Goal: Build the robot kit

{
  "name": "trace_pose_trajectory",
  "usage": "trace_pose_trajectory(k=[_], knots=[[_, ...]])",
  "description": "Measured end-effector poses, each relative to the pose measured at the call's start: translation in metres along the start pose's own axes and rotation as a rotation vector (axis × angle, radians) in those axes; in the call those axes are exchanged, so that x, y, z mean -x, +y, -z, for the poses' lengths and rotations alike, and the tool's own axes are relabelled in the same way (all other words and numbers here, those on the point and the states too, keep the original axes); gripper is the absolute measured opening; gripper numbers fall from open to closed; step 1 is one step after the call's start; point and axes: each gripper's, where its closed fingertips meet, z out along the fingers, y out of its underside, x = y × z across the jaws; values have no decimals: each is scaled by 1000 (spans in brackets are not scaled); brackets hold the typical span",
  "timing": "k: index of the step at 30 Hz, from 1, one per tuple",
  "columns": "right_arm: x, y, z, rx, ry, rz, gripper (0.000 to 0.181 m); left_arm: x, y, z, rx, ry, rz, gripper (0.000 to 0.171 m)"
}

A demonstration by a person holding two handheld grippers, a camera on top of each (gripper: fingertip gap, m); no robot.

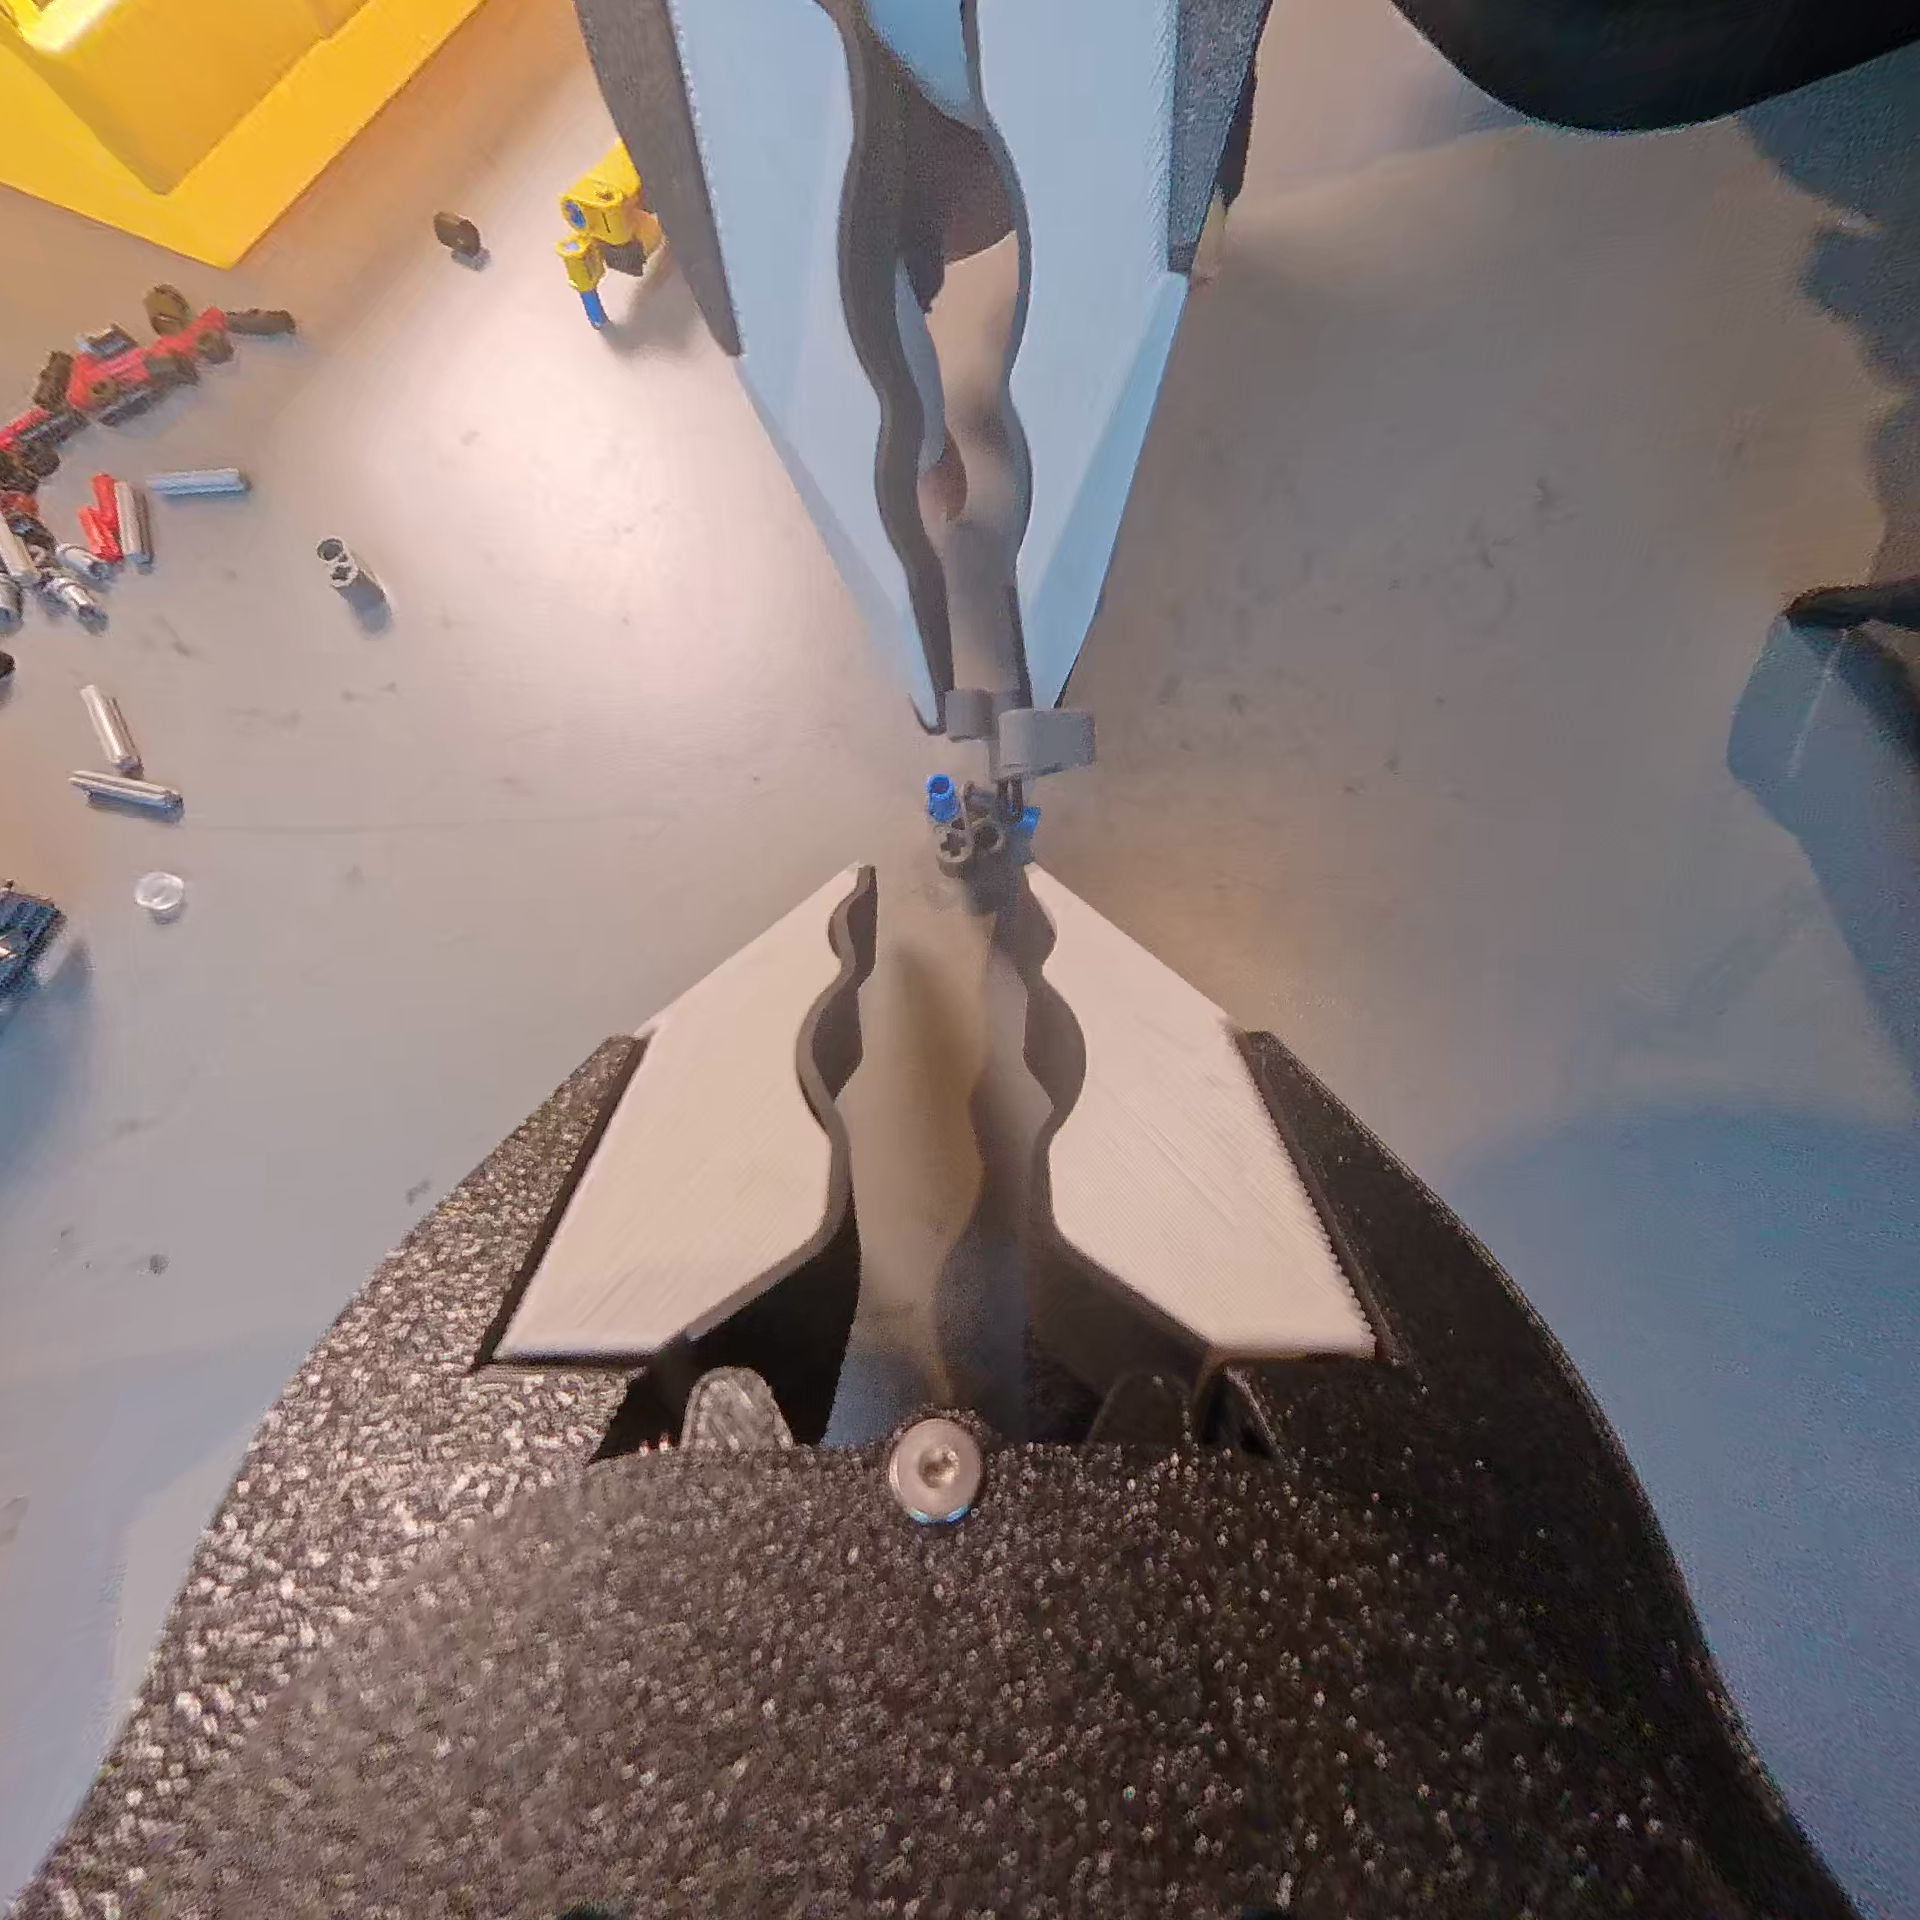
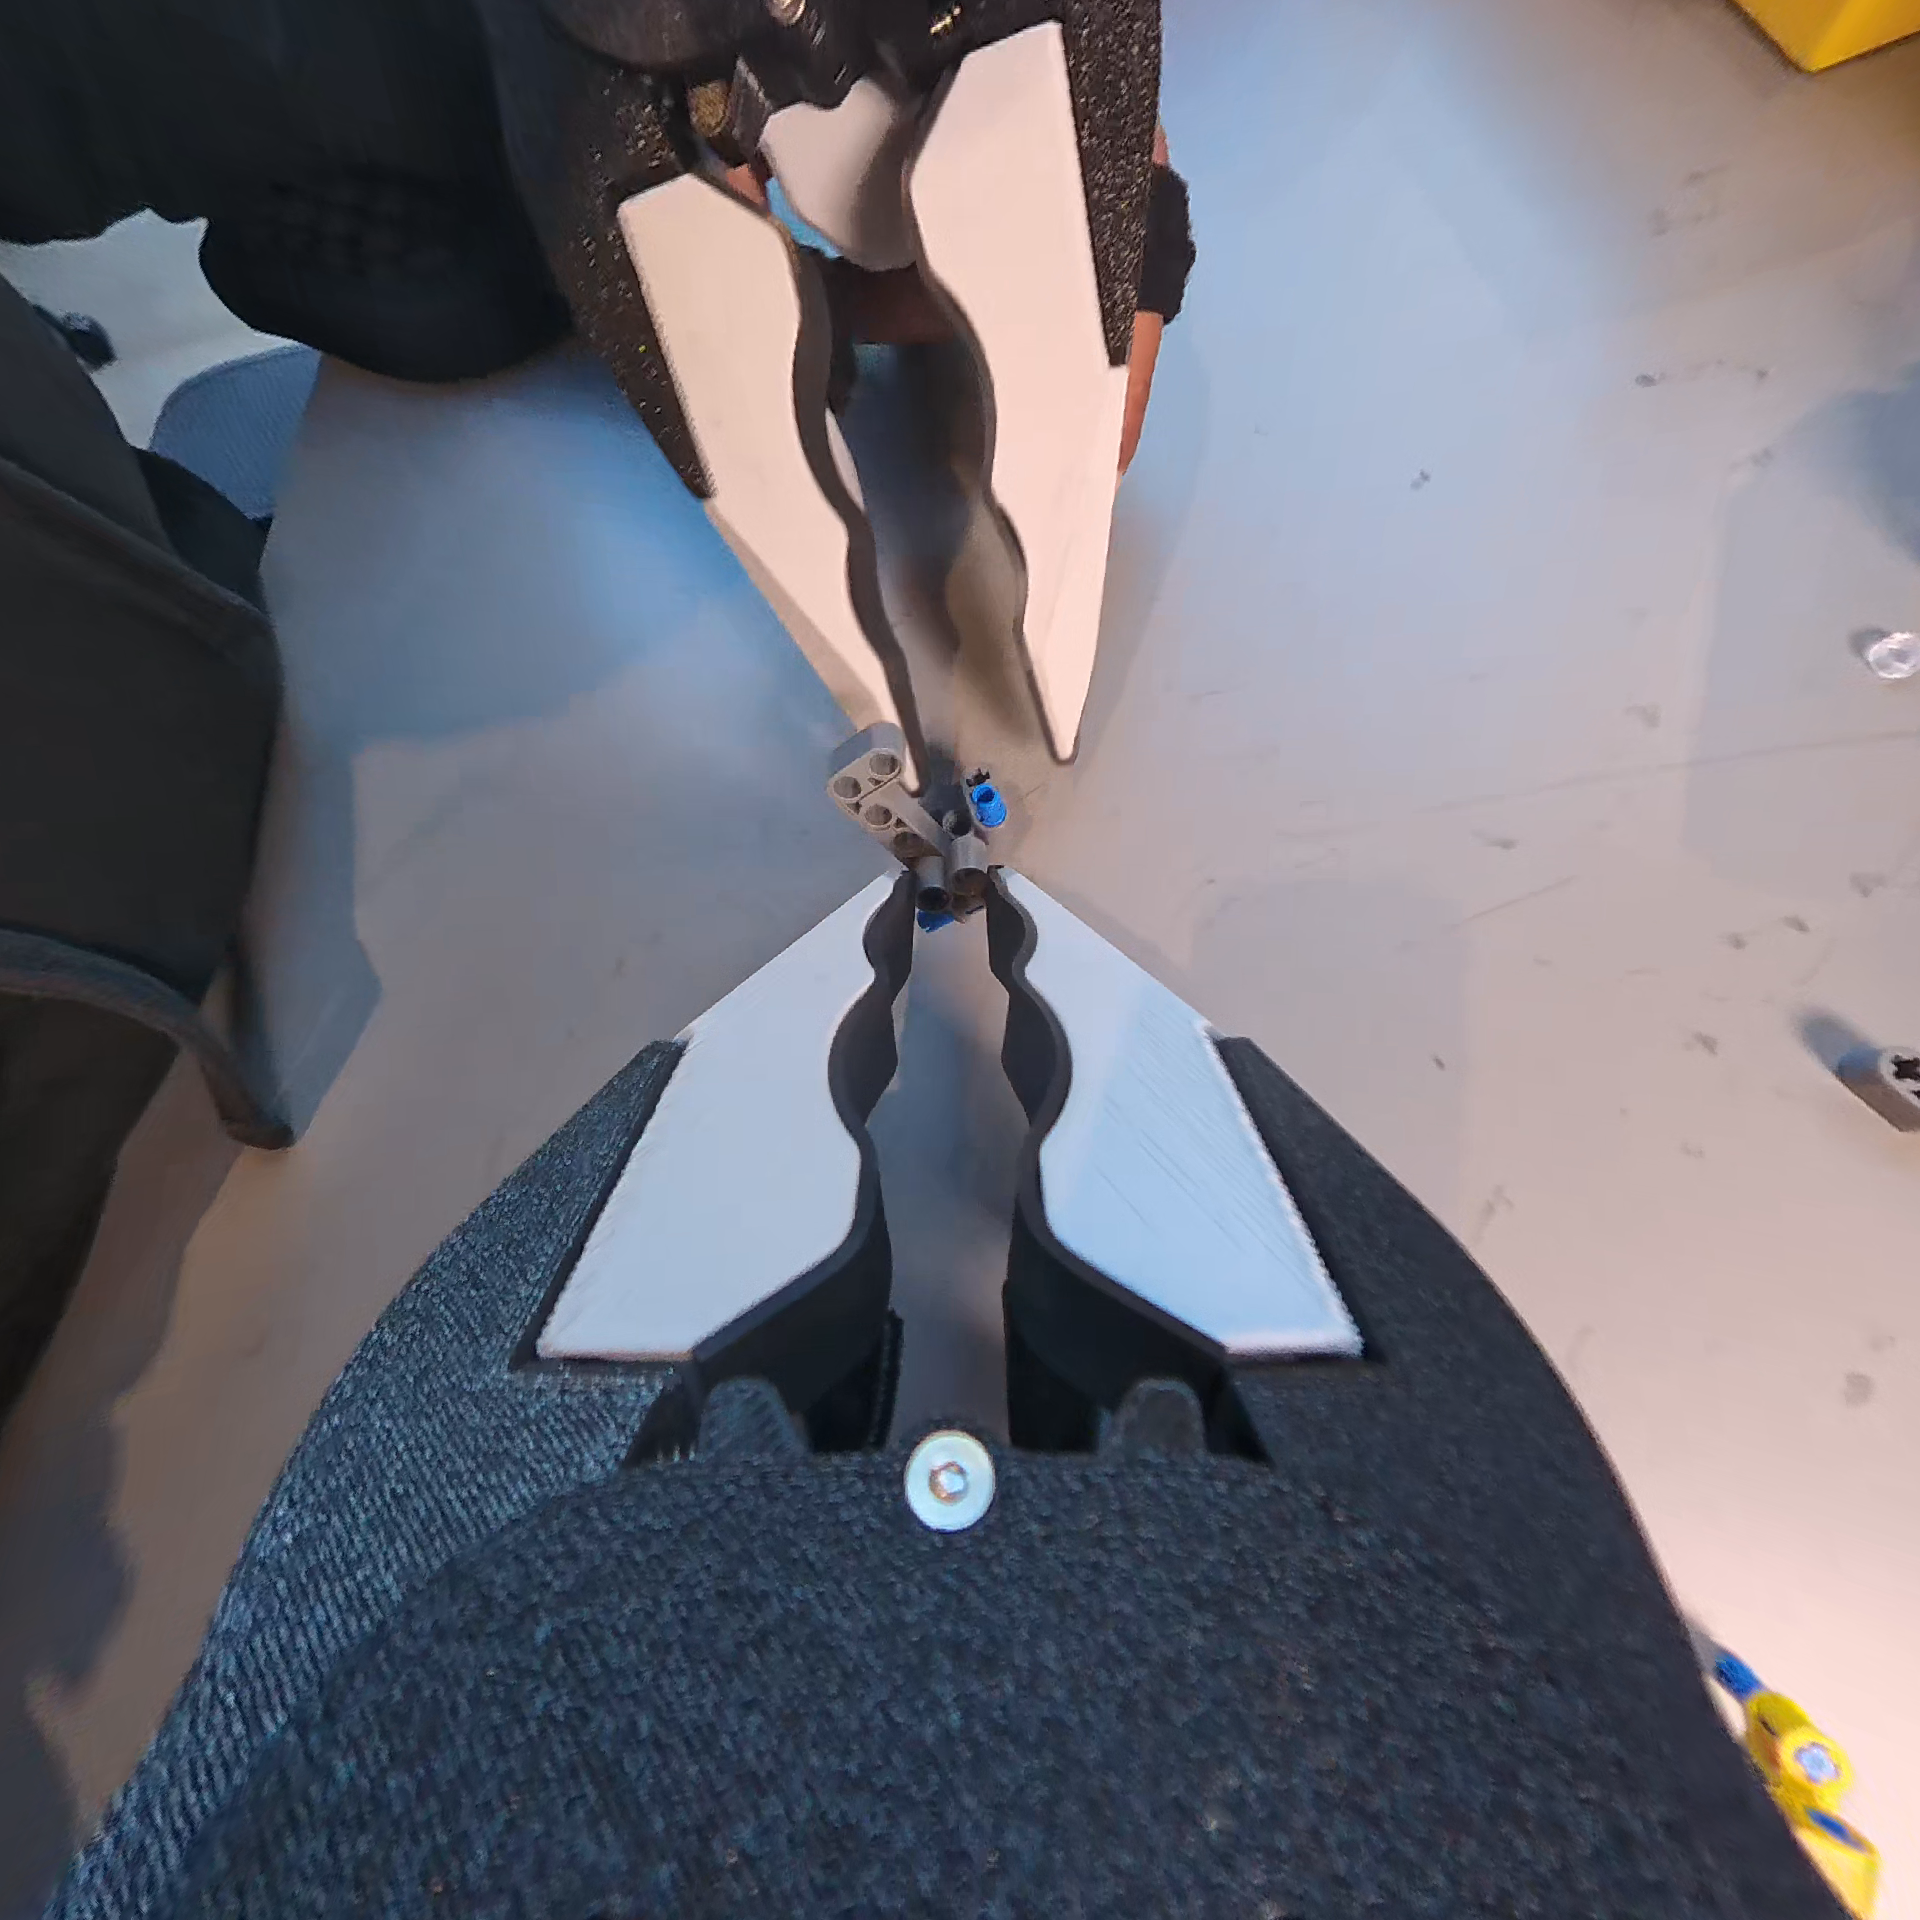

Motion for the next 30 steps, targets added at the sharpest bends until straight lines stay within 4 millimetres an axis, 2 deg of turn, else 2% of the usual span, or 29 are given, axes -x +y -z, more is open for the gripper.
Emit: trace_pose_trajectory(k=[5, 7, 9, 11, 13, 14, 18, 26, 30], knots=[[4, 2, 7, 47, 17, 67, 14, -2, 2, -1, 16, 6, -30, 20], [4, 3, 9, 102, 47, 110, 14, -5, 0, 8, 32, 5, -82, 21], [6, 3, 9, 146, 62, 126, 14, -12, -9, 23, -5, 43, -80, 23], [8, 1, 5, 171, 77, 125, 14, -16, -26, 34, -86, 53, -51, 24], [11, -5, 1, 175, 79, 122, 14, -22, -36, 32, -116, 70, -22, 30], [11, -8, -1, 173, 87, 122, 14, -23, -35, 28, -96, 64, -28, 31], [7, -18, 4, 128, 131, 105, 14, -20, -22, 20, -27, 26, -59, 14], [7, -37, 11, -102, 84, 99, 14, -14, -20, 29, -141, 110, 12, 14], [-3, -14, 9, -10, 91, 82, 24, -6, -7, 37, -149, 136, 43, 14]])
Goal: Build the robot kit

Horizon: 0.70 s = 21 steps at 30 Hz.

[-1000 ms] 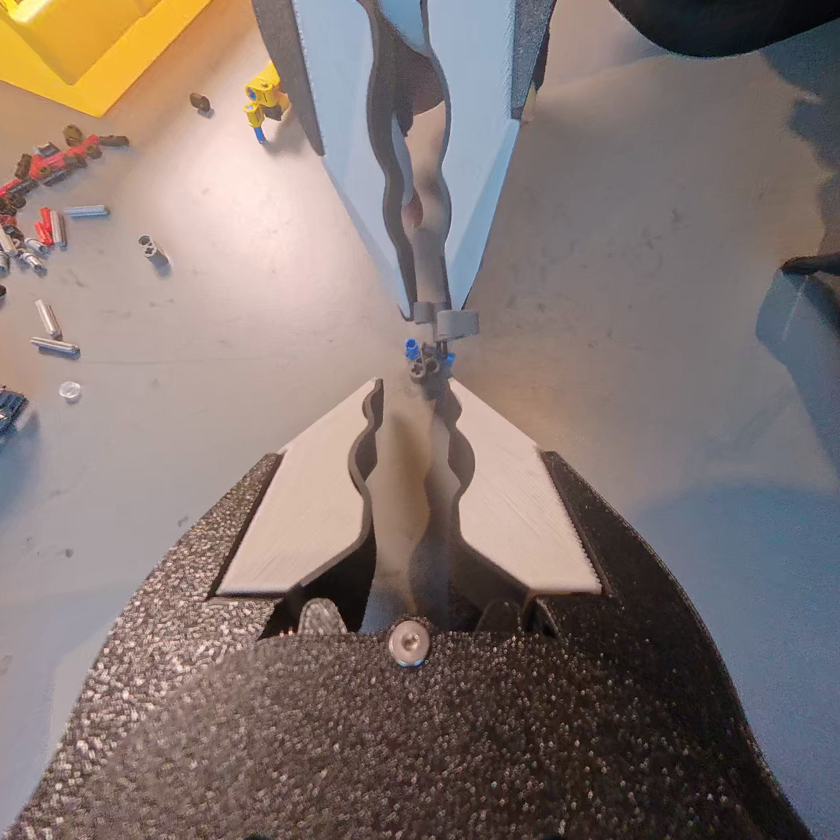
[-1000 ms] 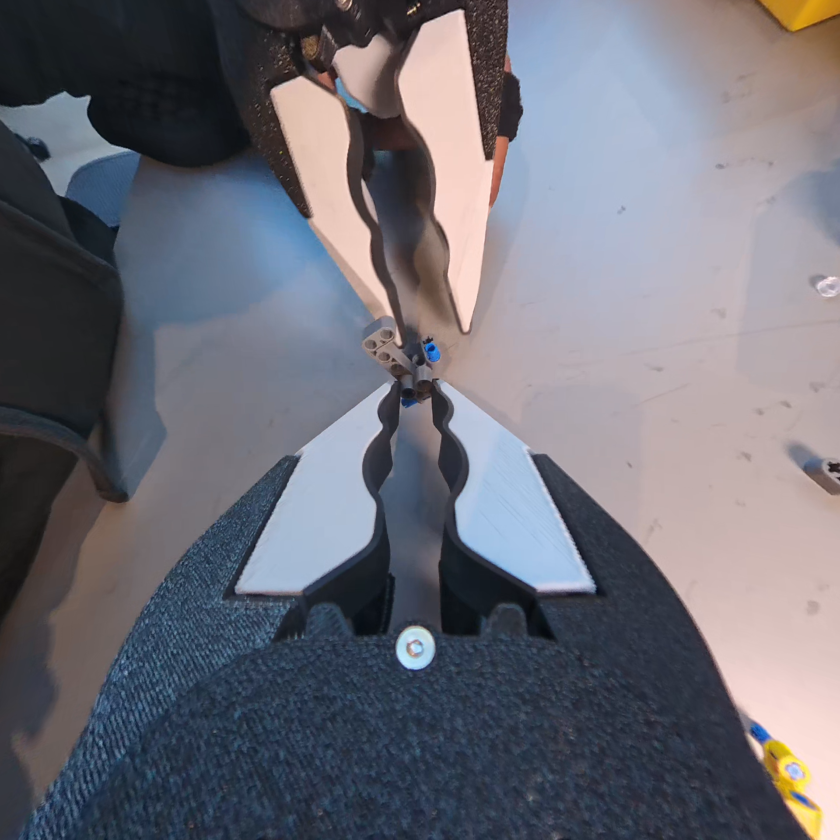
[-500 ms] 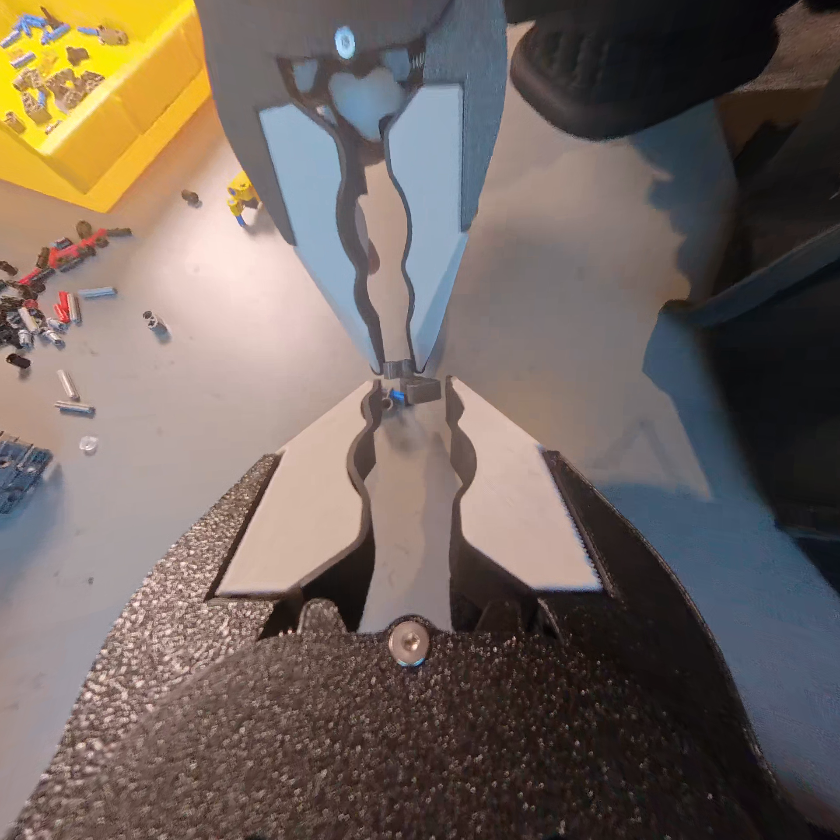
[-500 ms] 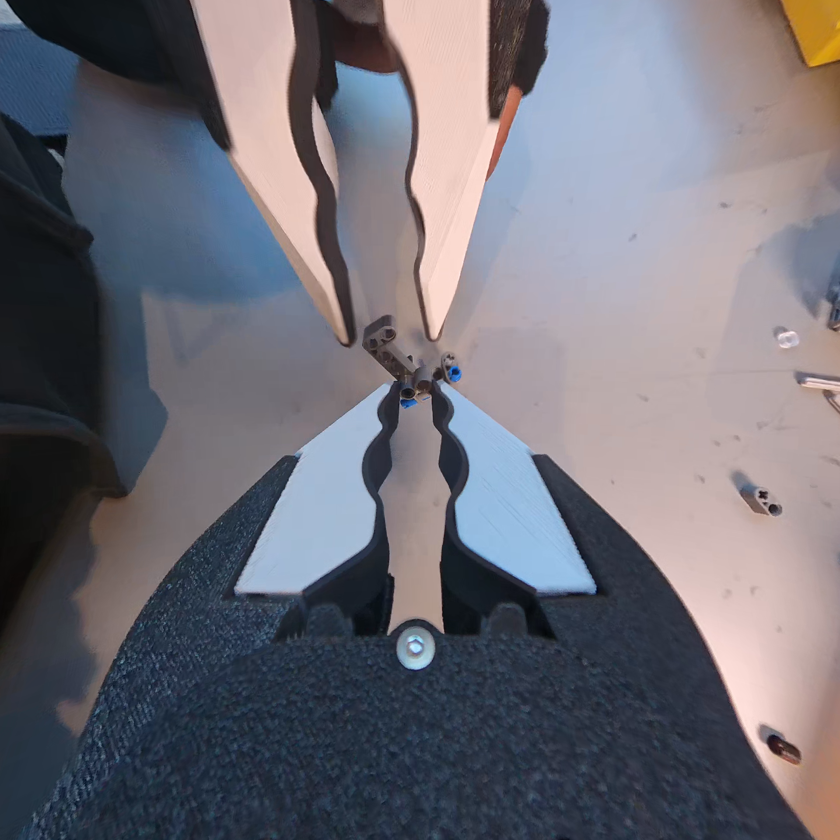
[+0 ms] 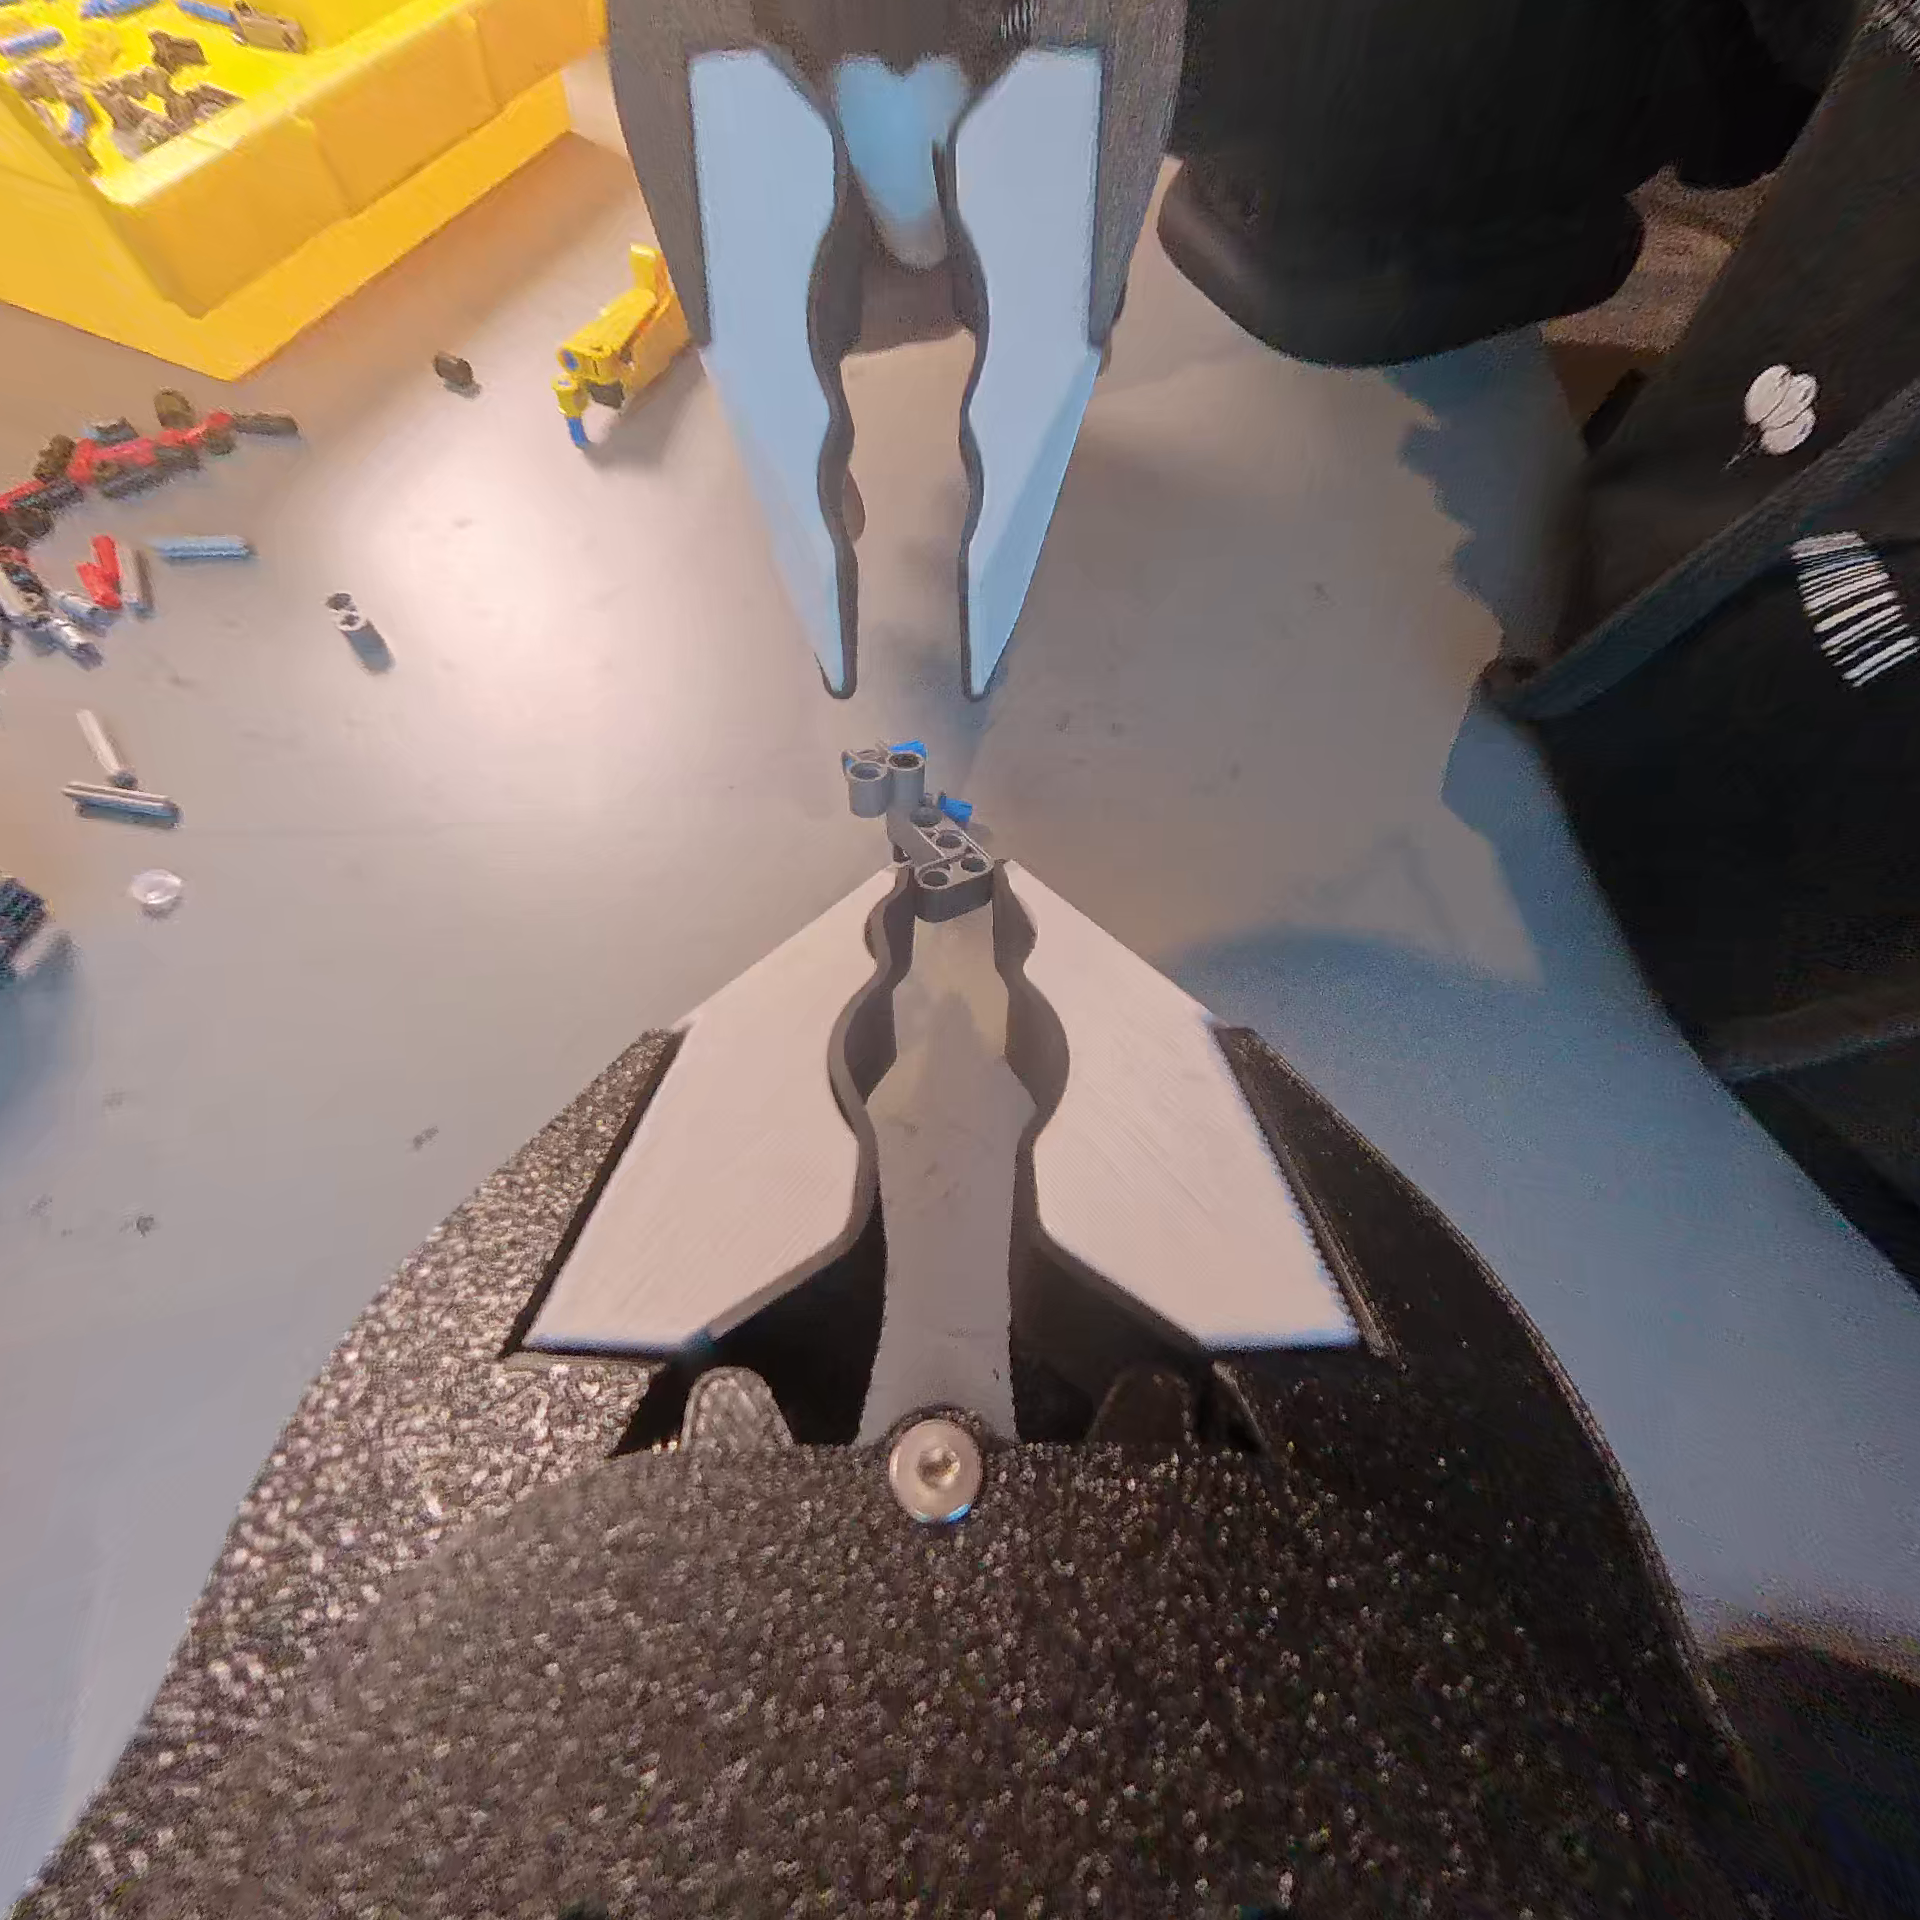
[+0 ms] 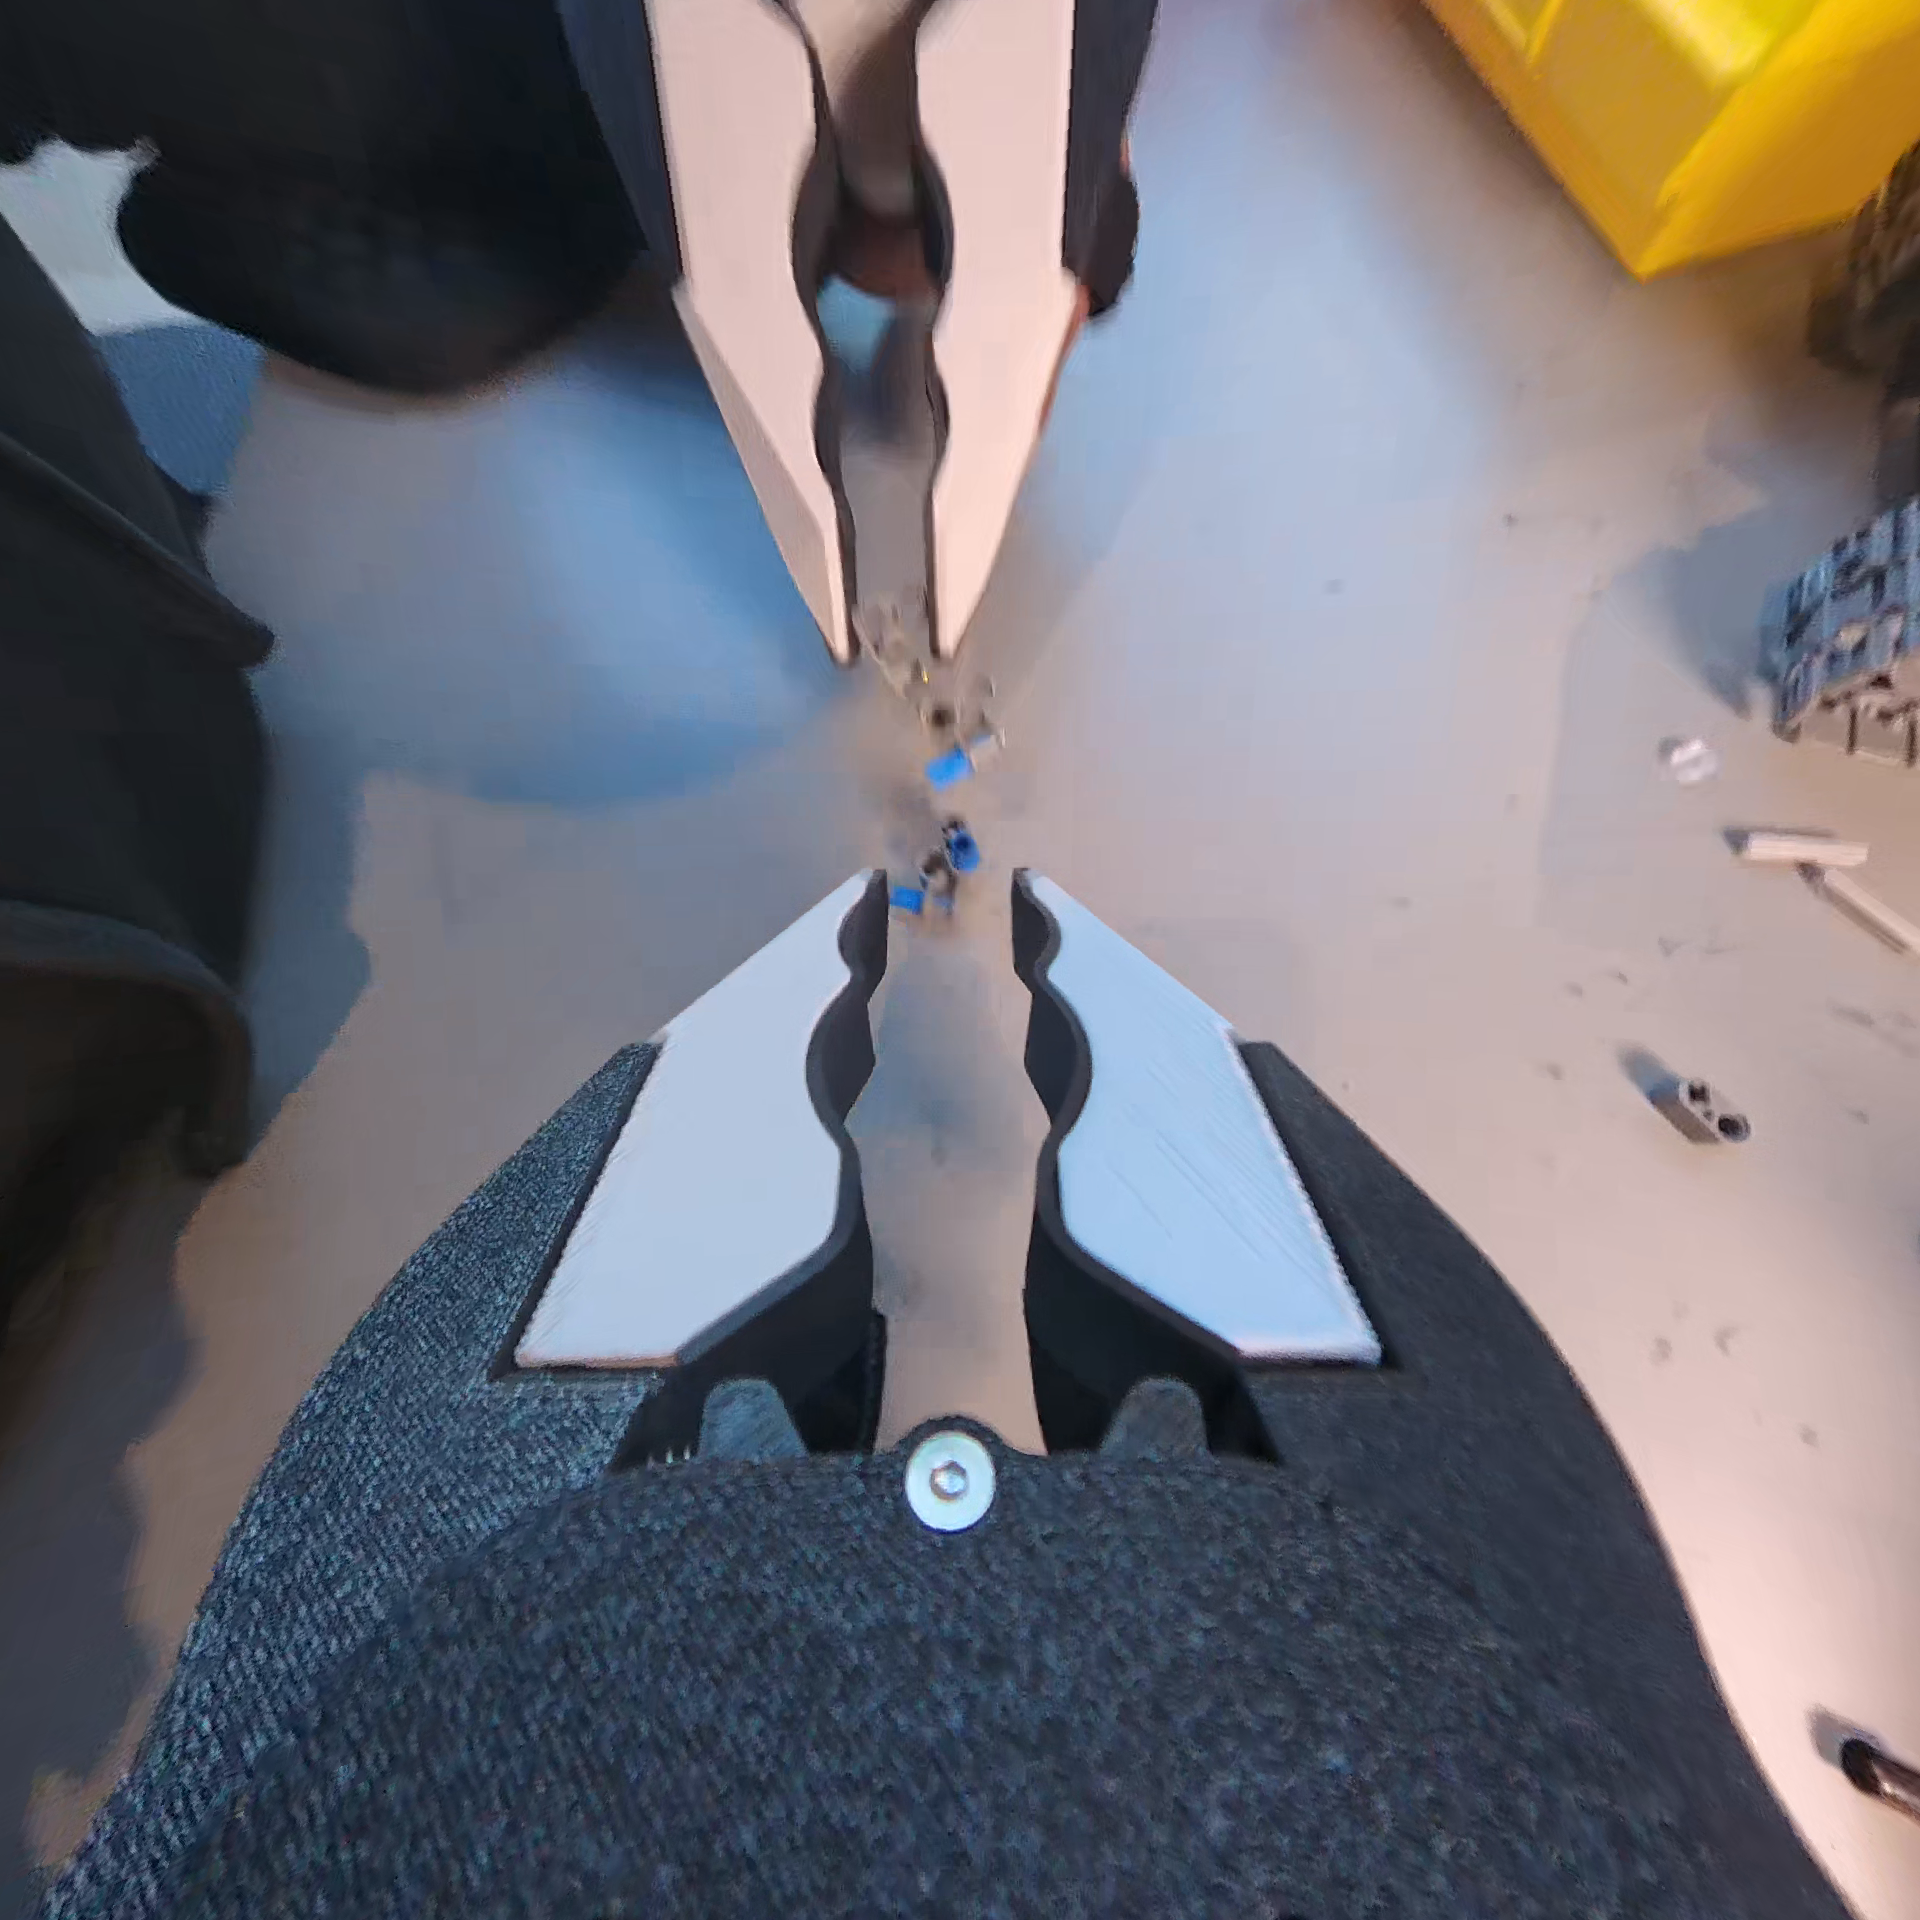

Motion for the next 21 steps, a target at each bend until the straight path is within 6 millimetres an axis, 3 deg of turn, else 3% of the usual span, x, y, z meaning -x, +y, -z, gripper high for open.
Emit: trace_pose_trajectory(k=[4, 7, 13, 16, 18, 21], knots=[[0, 7, -17, 42, -9, -2, 23, 3, -10, 12, -88, 20, 25, 14], [1, 8, -27, 79, -18, 10, 9, -2, -9, 10, -98, 57, 26, 14], [22, 27, -8, 138, -73, 37, 8, -23, -16, -5, -108, 122, -3, 14], [29, 27, -9, 114, -54, 29, 9, -32, -21, -16, -103, 139, -32, 14], [28, 29, -4, 102, -34, 44, 25, -34, -25, -20, -110, 147, -37, 14], [34, 13, 14, -66, -48, 90, 35, -36, -28, -22, -120, 161, -36, 14]])
